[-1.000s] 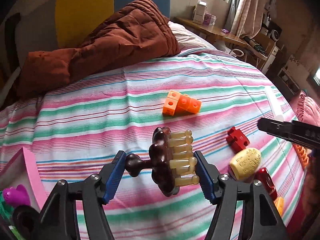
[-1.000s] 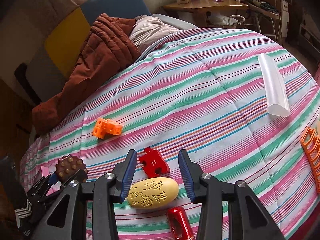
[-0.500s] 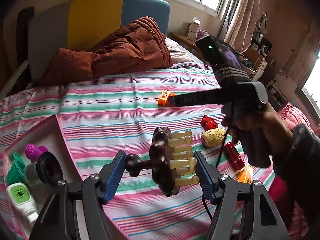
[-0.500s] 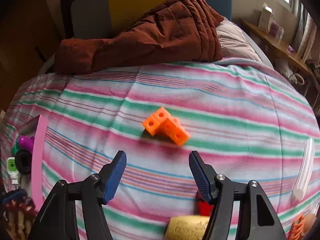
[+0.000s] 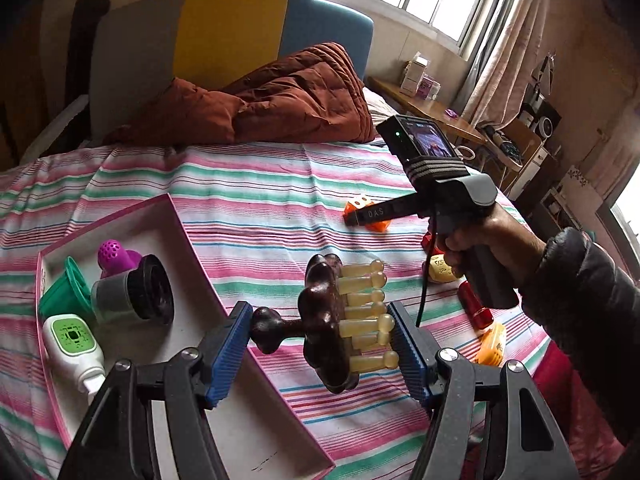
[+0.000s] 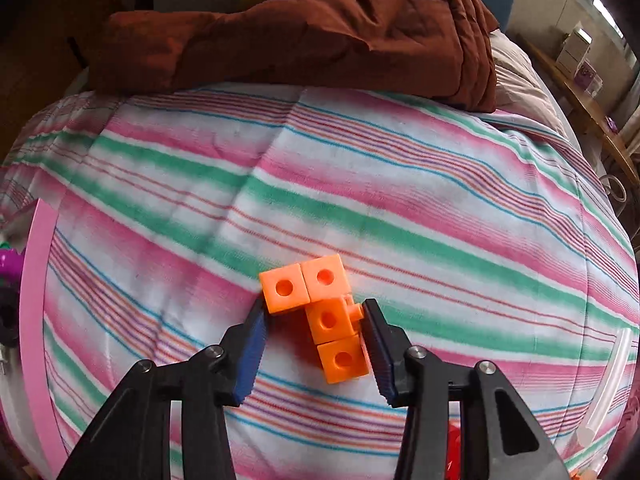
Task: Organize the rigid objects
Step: 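Carry the brown spiky toy into the tray with the left gripper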
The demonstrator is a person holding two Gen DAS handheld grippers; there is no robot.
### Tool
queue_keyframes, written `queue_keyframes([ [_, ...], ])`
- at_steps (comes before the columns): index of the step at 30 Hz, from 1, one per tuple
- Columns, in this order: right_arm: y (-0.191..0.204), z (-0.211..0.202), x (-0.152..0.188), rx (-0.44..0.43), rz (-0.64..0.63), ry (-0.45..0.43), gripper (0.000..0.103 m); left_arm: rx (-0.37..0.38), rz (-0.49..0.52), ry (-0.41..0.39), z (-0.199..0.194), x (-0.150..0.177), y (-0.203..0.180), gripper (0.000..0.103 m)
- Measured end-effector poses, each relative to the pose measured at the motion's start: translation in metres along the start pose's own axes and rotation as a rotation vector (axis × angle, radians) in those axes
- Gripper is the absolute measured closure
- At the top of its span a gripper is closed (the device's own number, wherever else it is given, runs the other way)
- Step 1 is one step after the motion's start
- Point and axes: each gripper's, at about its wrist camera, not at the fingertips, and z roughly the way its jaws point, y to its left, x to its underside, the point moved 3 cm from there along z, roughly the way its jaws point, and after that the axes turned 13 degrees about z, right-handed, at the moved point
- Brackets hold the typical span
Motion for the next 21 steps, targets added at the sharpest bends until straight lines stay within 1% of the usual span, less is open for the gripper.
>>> queue_keyframes([
  [2,0.004,-0.005,0.017,-0.026,0.009,0.018,0.056,-0.008,-0.012,0.004,-0.004,0.007,0.003,0.035],
  [3,0.006,-0.006,0.025,-0.052,0.023,0.037,0.059,-0.008,-0.021,0.006,-0.008,0.011,0.005,0.035],
  [4,0.008,-0.009,0.034,-0.072,0.033,0.042,0.065,-0.009,-0.031,0.005,-0.012,0.016,0.007,0.035],
  [5,0.011,-0.013,0.043,-0.080,0.034,0.042,0.066,-0.014,-0.037,0.003,-0.017,0.020,0.011,0.035],
  [8,0.023,-0.022,0.071,-0.117,0.031,0.054,0.066,-0.050,-0.066,-0.002,-0.034,0.035,0.025,0.035],
  [11,0.036,-0.030,0.095,-0.099,-0.022,0.012,0.066,-0.099,-0.110,-0.014,-0.054,0.051,0.045,0.035],
  [14,0.035,-0.033,0.104,-0.102,-0.008,-0.034,0.066,-0.153,-0.162,-0.022,-0.073,0.070,0.066,0.035],
  [18,0.029,-0.034,0.106,-0.124,-0.002,-0.057,0.065,-0.219,-0.222,-0.026,-0.093,0.096,0.088,0.035],
  [21,0.034,-0.035,0.113,-0.101,-0.030,-0.086,0.065,-0.260,-0.248,-0.020,-0.103,0.113,0.098,0.035],
])
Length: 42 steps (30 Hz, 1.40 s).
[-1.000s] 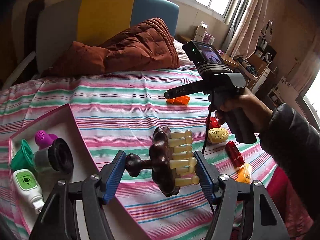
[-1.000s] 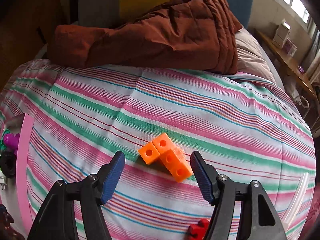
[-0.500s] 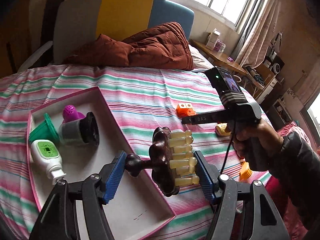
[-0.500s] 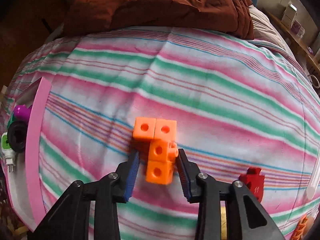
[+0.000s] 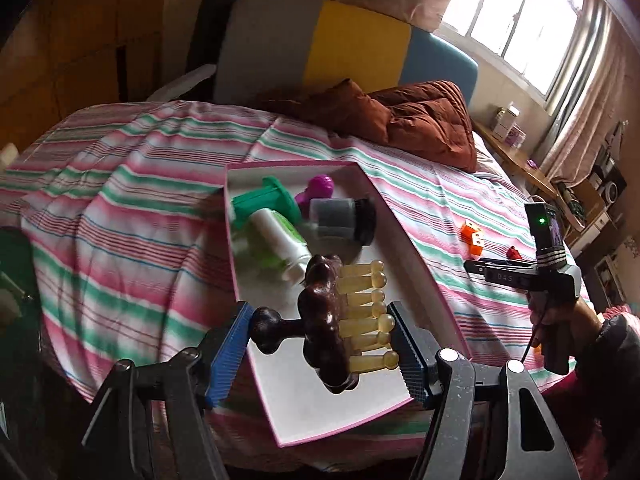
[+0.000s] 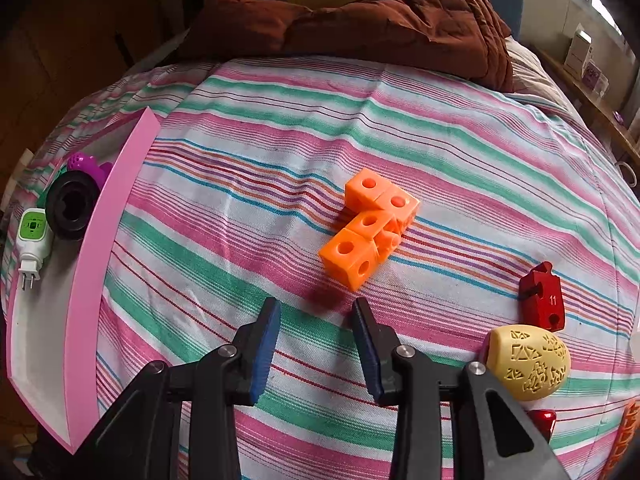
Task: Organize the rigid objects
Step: 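Carry the brown spiky toy into the tray with the left gripper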
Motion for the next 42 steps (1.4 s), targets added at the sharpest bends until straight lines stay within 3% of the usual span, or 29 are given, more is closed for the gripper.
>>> queue_keyframes([
  [9,0.014,0.002,0.000,0.038,-0.063,-0.039,0.067,-0.114,0.069,-0.015,-0.011,0.012,-0.002,0.035],
  [16,0.017,0.004,-0.001,0.051,-0.080,-0.050,0.067,-0.110,0.102,0.008,-0.005,0.012,-0.010,0.035],
  [35,0.027,0.007,-0.003,0.077,-0.142,-0.063,0.071,0.033,0.097,0.046,0.027,-0.014,-0.038,0.035],
  [42,0.029,0.007,-0.004,0.086,-0.153,-0.066,0.071,0.081,0.091,0.089,0.061,-0.035,-0.046,0.035],
])
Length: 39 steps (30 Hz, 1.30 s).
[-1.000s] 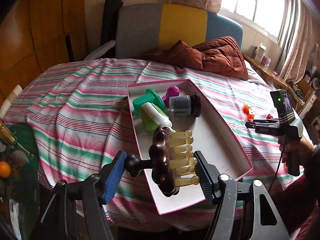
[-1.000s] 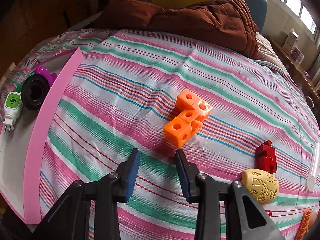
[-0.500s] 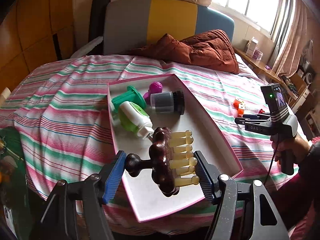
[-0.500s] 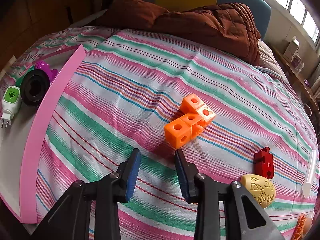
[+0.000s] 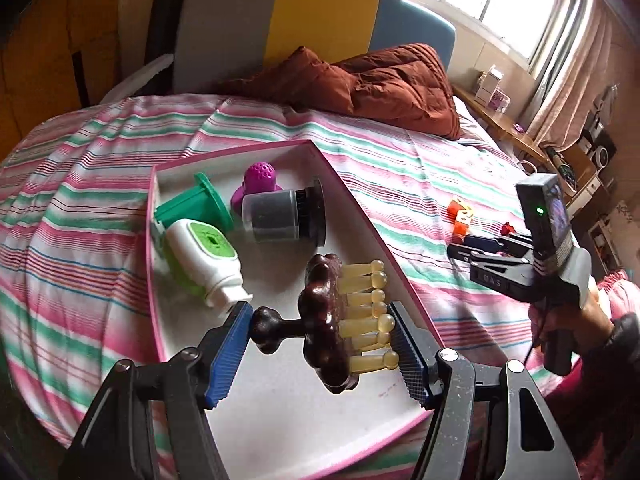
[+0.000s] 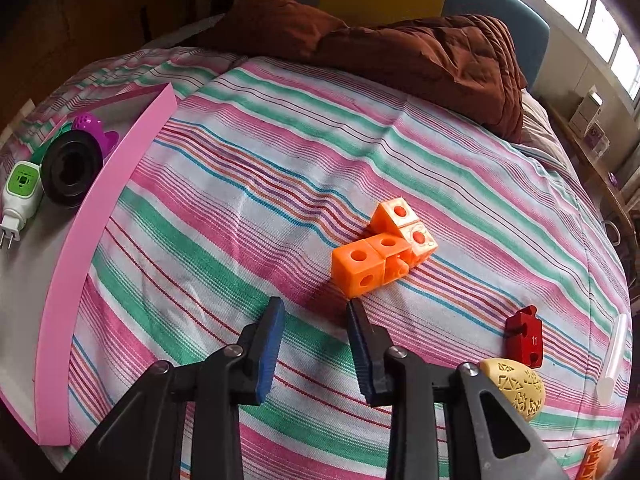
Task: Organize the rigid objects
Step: 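Carry the brown spiky toy into the tray with the left gripper, then open the left gripper to drop the brown toy beside the dark cup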
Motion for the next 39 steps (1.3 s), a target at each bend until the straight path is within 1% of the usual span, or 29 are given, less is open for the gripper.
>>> queue_keyframes([
  [3,0.001,0.000,0.000,0.004,-0.007,-0.001,0.071,0.009,-0.006,0.020,0.017,-0.011,0.001,0.035],
  [5,0.001,0.000,0.000,0.005,-0.008,-0.001,0.071,-0.011,0.010,0.023,0.026,-0.017,0.000,0.035],
  [12,0.003,0.000,-0.001,0.012,-0.020,-0.003,0.071,-0.033,0.002,0.086,0.064,-0.027,0.009,0.035],
  [15,0.003,0.000,-0.001,0.012,-0.020,-0.002,0.071,-0.049,0.004,0.084,0.073,-0.031,0.013,0.034],
  [17,0.003,0.000,-0.001,0.012,-0.020,-0.003,0.071,-0.048,0.001,0.072,0.075,-0.035,0.014,0.034],
  [19,0.003,0.000,-0.001,0.012,-0.019,-0.003,0.071,-0.061,0.011,0.063,0.072,-0.036,0.014,0.033],
  [20,0.003,0.000,-0.001,0.012,-0.018,-0.002,0.071,-0.062,0.013,0.059,0.071,-0.037,0.013,0.028],
  [22,0.003,0.000,-0.001,0.011,-0.018,-0.002,0.071,-0.062,0.016,0.042,0.064,-0.037,0.012,0.026],
  [26,0.003,0.000,-0.001,0.011,-0.017,-0.003,0.071,-0.080,0.040,0.016,0.050,-0.034,0.008,0.026],
  [30,0.002,0.000,-0.002,0.012,-0.018,-0.003,0.071,-0.102,0.037,-0.015,0.032,-0.026,0.007,0.026],
  [36,0.002,0.000,-0.002,0.019,-0.030,-0.006,0.072,-0.192,0.033,-0.038,0.003,-0.002,0.010,0.026],
  [37,0.002,0.000,-0.002,0.019,-0.034,-0.006,0.076,-0.205,0.032,-0.041,-0.002,0.002,0.010,0.026],
  [39,0.004,0.000,-0.002,0.009,-0.040,-0.003,0.080,-0.231,0.032,-0.045,-0.010,0.010,0.012,0.026],
])
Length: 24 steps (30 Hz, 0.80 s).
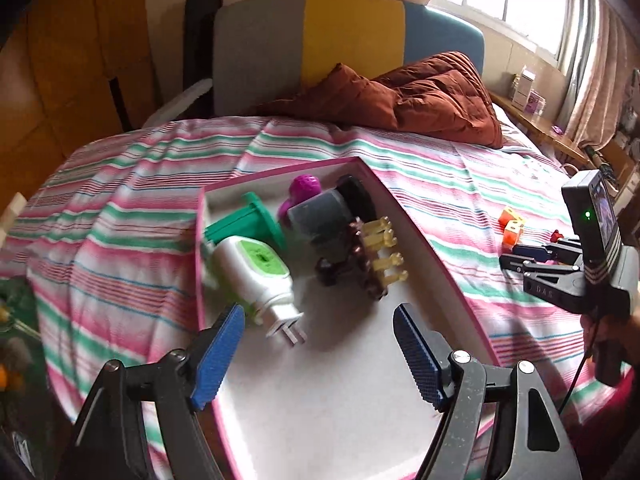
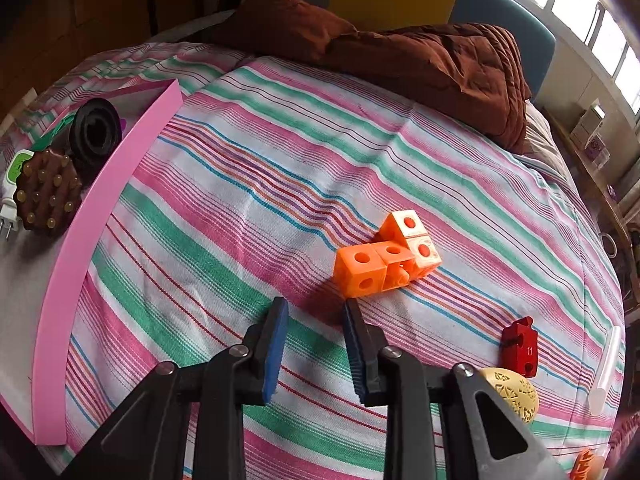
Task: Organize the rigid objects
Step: 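Open the left gripper to drop the brown toy beside the dark cup, then grasp the orange linked cubes with the right gripper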
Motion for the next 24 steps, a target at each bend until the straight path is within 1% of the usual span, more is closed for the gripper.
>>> queue_keyframes([
  [6,0.002,-0.001,0.001,0.001,-0.014,-0.006,0.085,-0.031,0.007,0.007,-0.014,0.017,0.004,0.025],
  [10,0.002,0.000,0.001,-0.007,-0.016,-0.005,0.089,-0.034,0.003,0.013,-0.018,0.024,0.005,0.025],
  [17,-0.005,0.000,-0.002,-0.036,0.010,0.007,0.092,-0.038,-0.010,0.014,-0.023,0.030,0.007,0.025],
  [20,0.000,0.003,-0.002,-0.037,0.011,0.008,0.094,-0.039,-0.013,0.015,-0.024,0.033,0.008,0.025],
  [24,0.000,0.003,-0.003,-0.057,0.029,0.017,0.098,-0.040,-0.017,0.013,-0.027,0.036,0.009,0.025],
])
